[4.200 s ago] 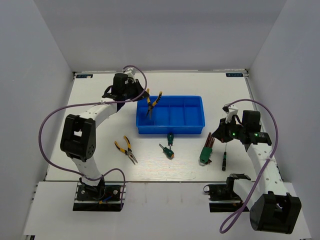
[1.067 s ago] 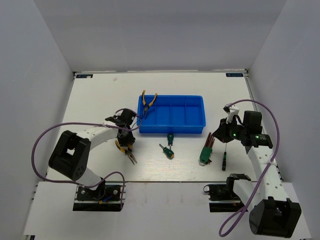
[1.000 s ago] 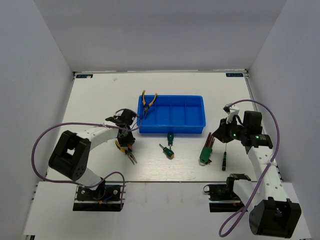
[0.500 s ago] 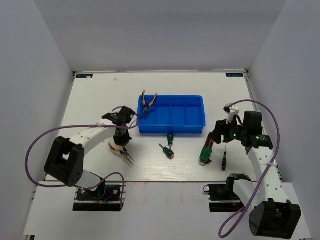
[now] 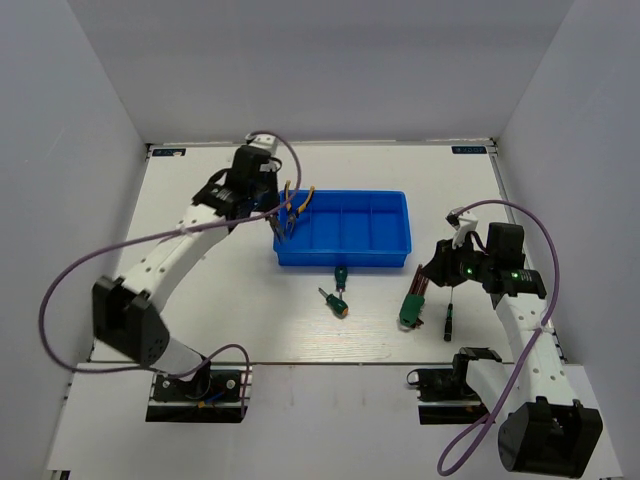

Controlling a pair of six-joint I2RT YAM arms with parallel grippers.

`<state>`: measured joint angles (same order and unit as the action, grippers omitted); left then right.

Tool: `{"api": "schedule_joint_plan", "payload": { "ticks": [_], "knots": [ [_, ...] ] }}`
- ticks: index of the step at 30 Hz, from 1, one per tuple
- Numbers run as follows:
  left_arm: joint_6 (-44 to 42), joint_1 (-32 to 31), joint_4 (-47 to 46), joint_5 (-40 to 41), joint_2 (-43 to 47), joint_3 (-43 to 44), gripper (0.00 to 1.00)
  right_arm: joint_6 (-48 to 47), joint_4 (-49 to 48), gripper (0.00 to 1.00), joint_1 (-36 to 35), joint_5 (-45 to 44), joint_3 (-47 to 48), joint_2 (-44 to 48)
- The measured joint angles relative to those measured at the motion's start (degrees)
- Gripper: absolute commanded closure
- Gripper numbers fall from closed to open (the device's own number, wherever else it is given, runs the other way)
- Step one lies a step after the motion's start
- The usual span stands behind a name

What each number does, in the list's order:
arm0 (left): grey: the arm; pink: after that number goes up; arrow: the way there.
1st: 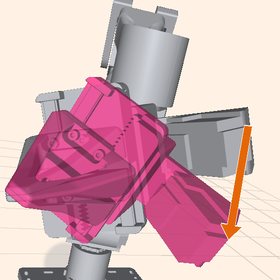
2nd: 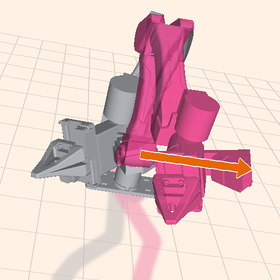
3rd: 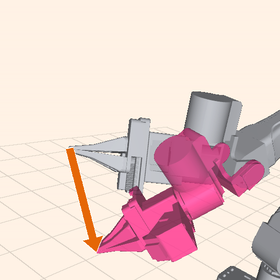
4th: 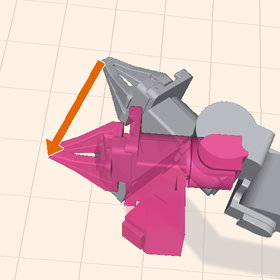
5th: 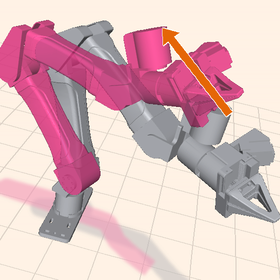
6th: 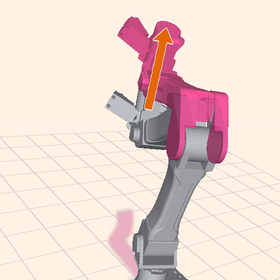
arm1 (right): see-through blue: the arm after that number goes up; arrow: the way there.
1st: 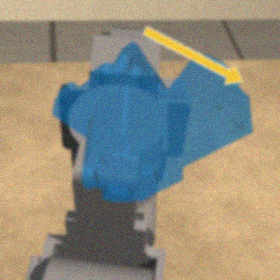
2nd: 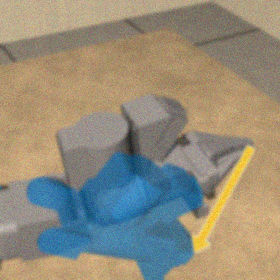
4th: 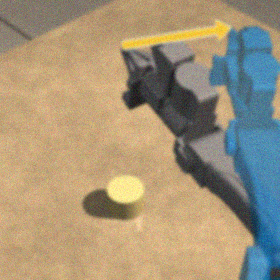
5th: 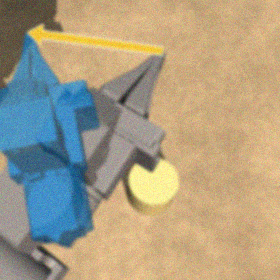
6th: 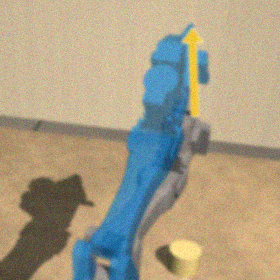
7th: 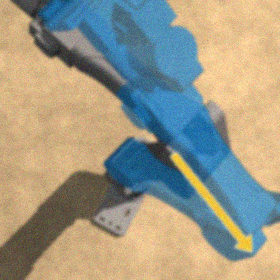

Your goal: Sort the tools into containers

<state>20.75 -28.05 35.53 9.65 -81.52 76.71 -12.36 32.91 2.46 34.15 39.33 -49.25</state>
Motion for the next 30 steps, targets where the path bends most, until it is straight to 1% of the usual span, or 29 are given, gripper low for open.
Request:
{"api": "schedule_joint_plan", "payload": {
  "ticks": [4, 8, 13, 18, 23, 25, 28, 29, 30],
  "knots": [
    [-7.02, -0.22, -4.81, 0.39, -11.76, 5.81, 1.0, -0.11, 0.0, 0.61, 0.0, 0.13, 0.0, -0.15],
    [-11.8, -0.22, -7.15, 0.98, -18.34, 9.7, 1.0, -0.11, 0.0, 0.61, 0.0, 0.13, 0.0, -0.68],
    [-14.64, -0.2, -9.9, 2.67, -20.31, 10.21, 1.0, -0.11, 0.02, 0.61, 0.0, 0.09, 0.0, -1.09],
    [-15.34, -0.63, -14.05, 2.93, -20.35, 6.23, 1.0, -0.11, 0.0, 0.61, 0.0, 0.09, 0.0, -1.11],
    [-15.17, -1.97, -14.99, 2.51, -21.16, 3.48, 1.0, -0.13, 0.02, 0.61, 0.0, 0.09, 0.0, -1.14],
    [-15.15, -2.58, -15.23, 2.29, -21.62, 3.45, 0.95, -0.15, 0.0, 0.59, 0.0, 0.09, 0.0, -1.18],
    [-15.13, -3.5, -15.96, 2.21, -21.79, 3.45, 0.74, -0.09, 0.02, 0.42, 0.0, 0.09, 0.0, -1.46],
    [-15.1, -3.78, -16.15, 2.25, -21.79, 3.45, 0.69, -0.11, 0.07, 0.41, 0.0, 0.09, 0.0, -1.55],
    [-15.08, -4.02, -16.26, 2.36, -21.79, 3.45, 0.6, -0.22, 0.07, 0.39, 0.0, 0.09, 0.0, -1.57]
  ]
}}
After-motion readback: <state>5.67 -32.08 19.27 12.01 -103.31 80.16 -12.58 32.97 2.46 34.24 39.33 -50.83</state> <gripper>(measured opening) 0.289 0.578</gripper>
